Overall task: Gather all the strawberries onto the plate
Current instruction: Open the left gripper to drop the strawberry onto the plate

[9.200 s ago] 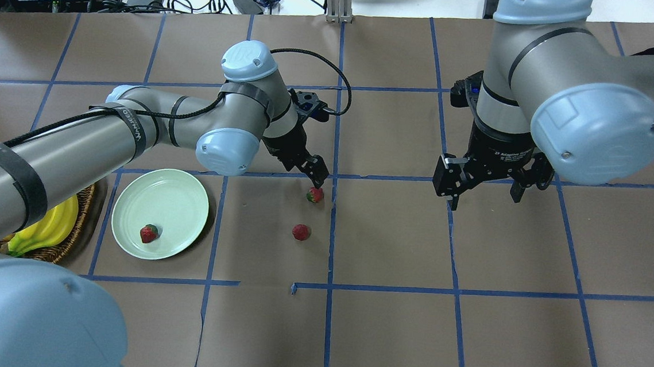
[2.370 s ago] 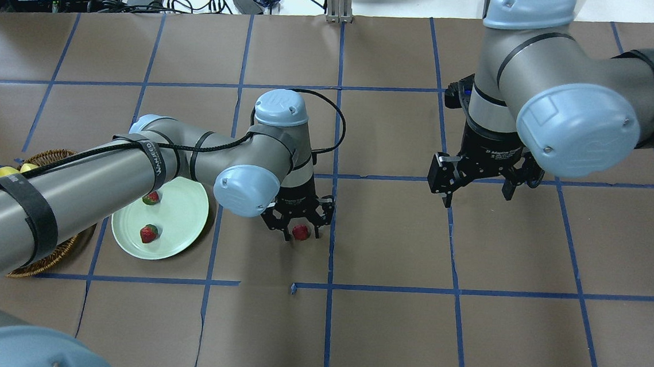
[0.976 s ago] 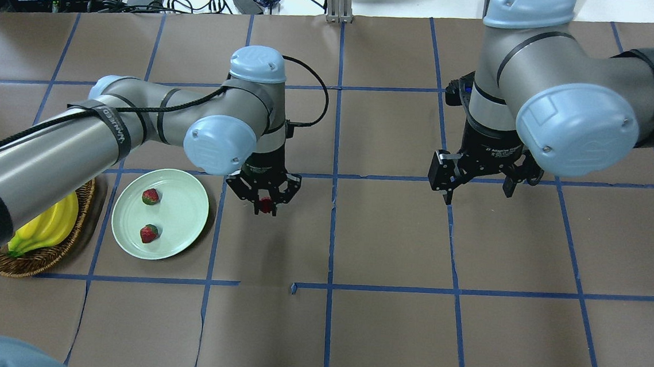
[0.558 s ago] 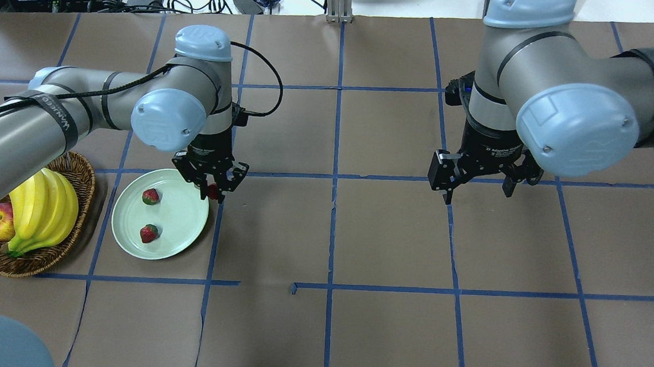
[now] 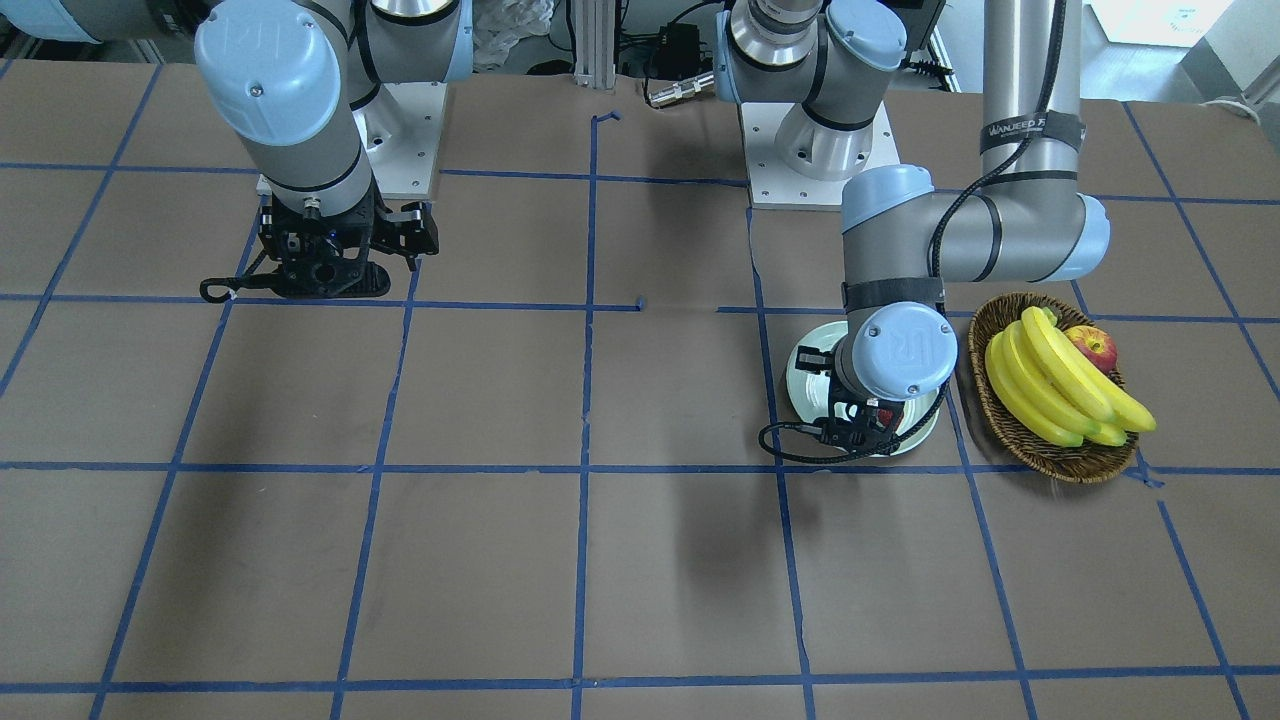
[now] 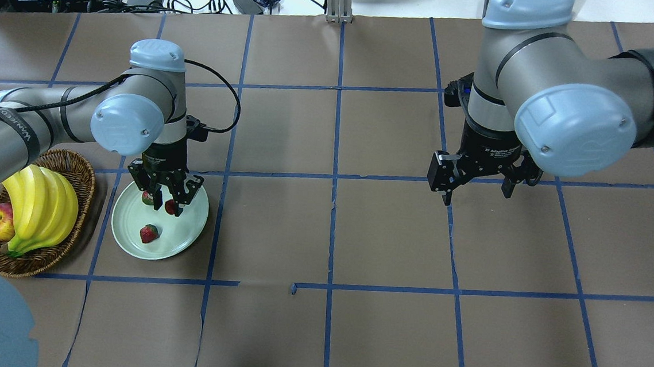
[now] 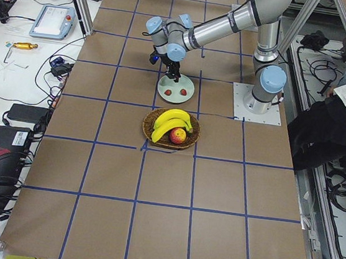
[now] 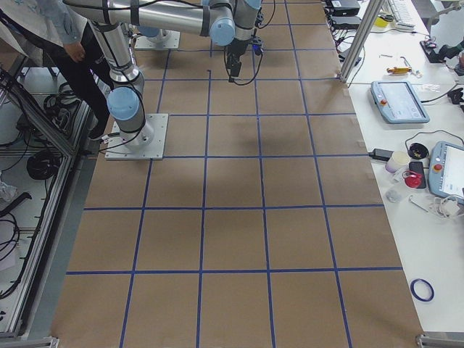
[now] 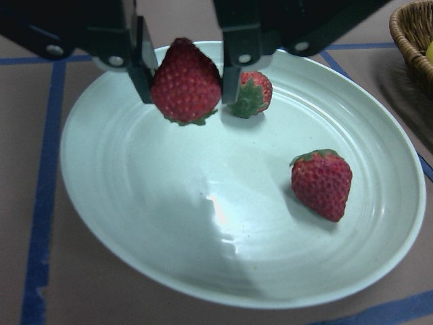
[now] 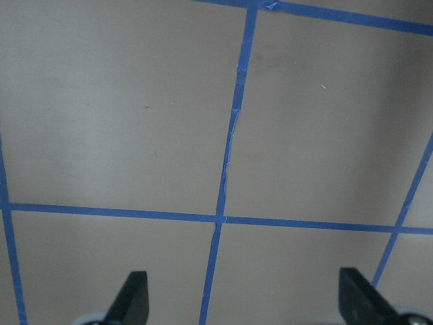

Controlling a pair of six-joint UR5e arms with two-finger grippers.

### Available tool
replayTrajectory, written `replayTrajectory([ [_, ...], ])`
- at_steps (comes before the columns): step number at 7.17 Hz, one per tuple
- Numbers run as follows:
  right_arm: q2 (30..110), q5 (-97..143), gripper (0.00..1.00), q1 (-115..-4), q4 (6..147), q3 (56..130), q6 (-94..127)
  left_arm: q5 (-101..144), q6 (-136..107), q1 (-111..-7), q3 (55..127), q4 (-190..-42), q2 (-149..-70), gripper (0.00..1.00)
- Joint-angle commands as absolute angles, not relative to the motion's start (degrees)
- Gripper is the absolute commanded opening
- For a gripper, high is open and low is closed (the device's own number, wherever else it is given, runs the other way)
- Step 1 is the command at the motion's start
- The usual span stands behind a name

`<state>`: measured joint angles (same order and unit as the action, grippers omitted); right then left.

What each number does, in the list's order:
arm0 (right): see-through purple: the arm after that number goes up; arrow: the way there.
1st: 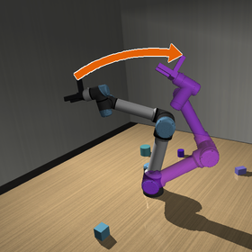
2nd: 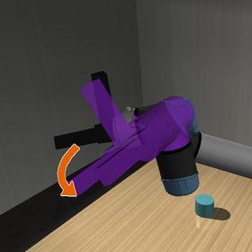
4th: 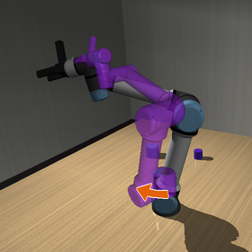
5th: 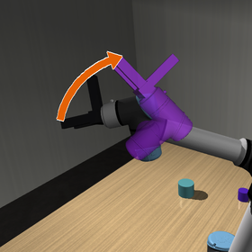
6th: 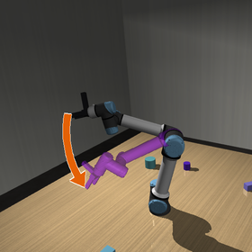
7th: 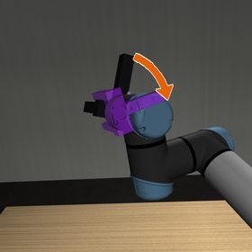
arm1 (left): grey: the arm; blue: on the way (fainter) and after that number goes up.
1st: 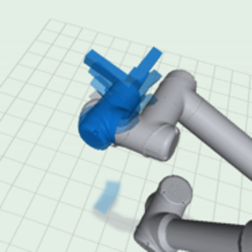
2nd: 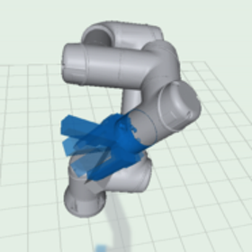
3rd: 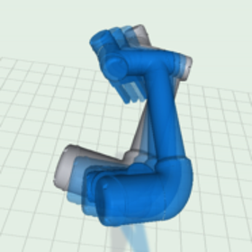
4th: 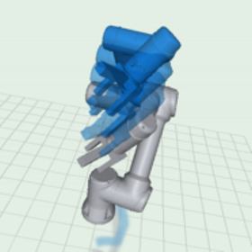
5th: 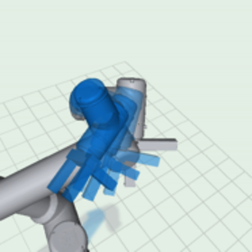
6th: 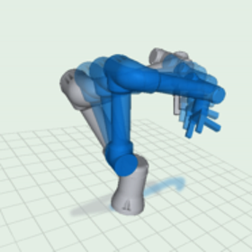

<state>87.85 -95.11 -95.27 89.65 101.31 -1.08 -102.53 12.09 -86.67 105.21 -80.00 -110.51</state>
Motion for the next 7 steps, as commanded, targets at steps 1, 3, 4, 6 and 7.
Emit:
replayTrajectory([
  [1,87.80,-95.19,1.00,-95.27,89.65,101.25,-1.05,-102.22,12.48,-86.31,104.68,-78.23,-109.96,1.00],
  [3,87.80,-95.36,1.00,-95.19,89.47,100.55,-1.14,-102.65,11.52,-86.57,99.09,-78.05,-107.68,1.00],
  [4,88.32,-95.36,1.00,-95.10,89.30,99.59,-0.97,-103.09,10.47,-86.75,95.83,-78.22,-106.10,1.00],
  [6,88.42,-95.27,1.00,-95.01,85.98,93.72,-0.62,-101.26,2.35,-88.41,92.13,-78.48,-101.01,1.00],
  [7,88.33,-95.45,1.00,-94.92,83.00,91.43,-0.62,-99.34,-0.67,-90.25,90.72,-79.01,-99.07,1.00],
])
